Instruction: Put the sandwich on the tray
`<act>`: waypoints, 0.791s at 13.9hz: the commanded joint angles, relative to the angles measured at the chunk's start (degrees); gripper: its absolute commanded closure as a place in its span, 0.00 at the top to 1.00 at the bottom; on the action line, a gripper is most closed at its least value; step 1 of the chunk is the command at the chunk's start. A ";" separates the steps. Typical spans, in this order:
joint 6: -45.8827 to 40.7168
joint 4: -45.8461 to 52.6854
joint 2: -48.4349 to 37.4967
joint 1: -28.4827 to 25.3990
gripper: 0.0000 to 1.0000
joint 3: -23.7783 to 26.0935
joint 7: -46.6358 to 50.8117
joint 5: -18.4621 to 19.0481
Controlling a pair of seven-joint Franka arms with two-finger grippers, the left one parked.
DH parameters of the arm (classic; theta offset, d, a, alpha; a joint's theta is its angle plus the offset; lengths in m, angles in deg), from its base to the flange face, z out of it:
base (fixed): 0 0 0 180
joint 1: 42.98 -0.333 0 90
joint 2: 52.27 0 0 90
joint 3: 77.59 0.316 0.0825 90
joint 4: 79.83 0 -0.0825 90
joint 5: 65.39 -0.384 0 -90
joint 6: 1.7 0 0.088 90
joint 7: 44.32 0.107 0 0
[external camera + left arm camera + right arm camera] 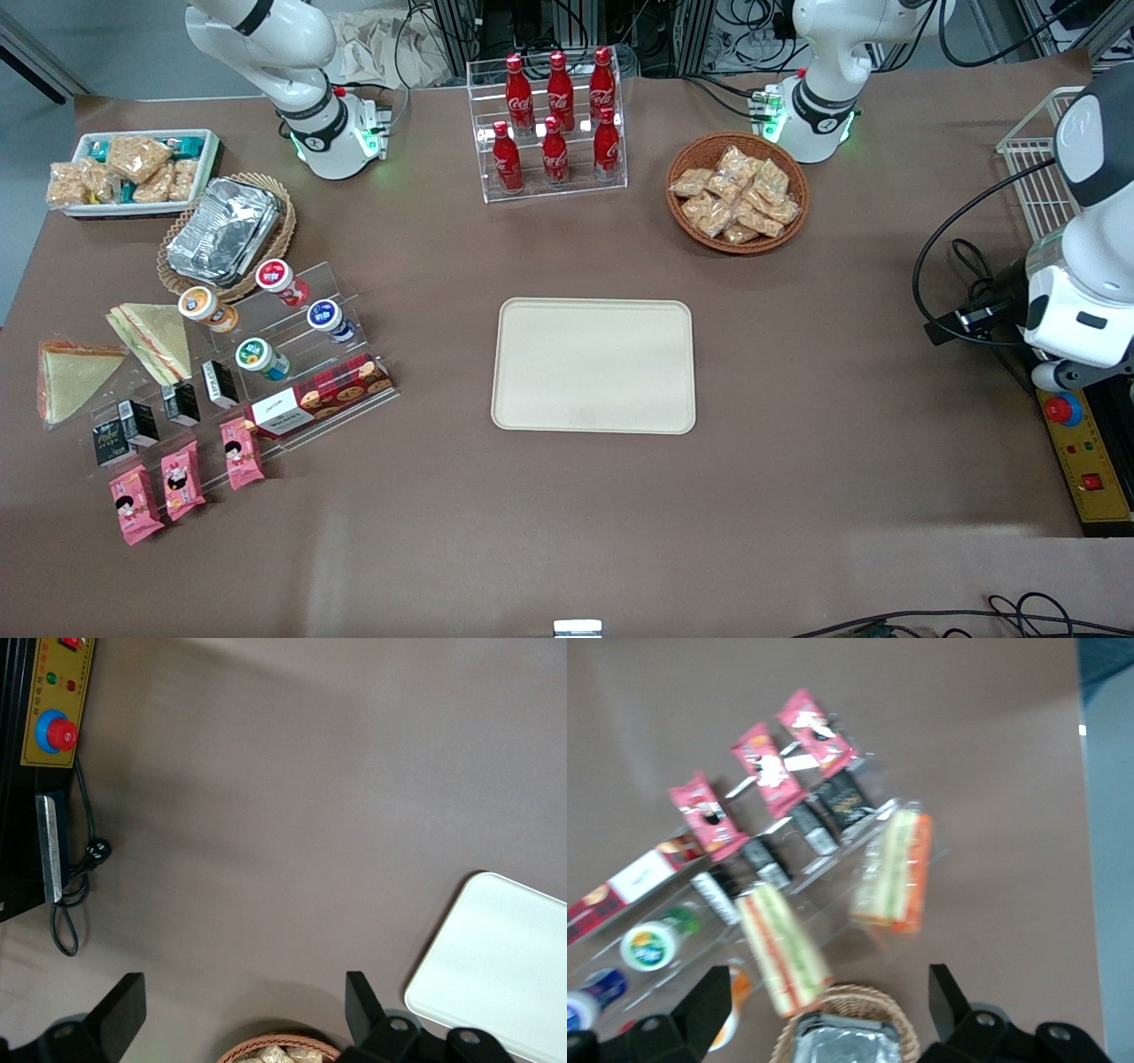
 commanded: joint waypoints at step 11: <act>16.52 -18.87 -2.17 4.28 0.99 0.31 3.53 -2.71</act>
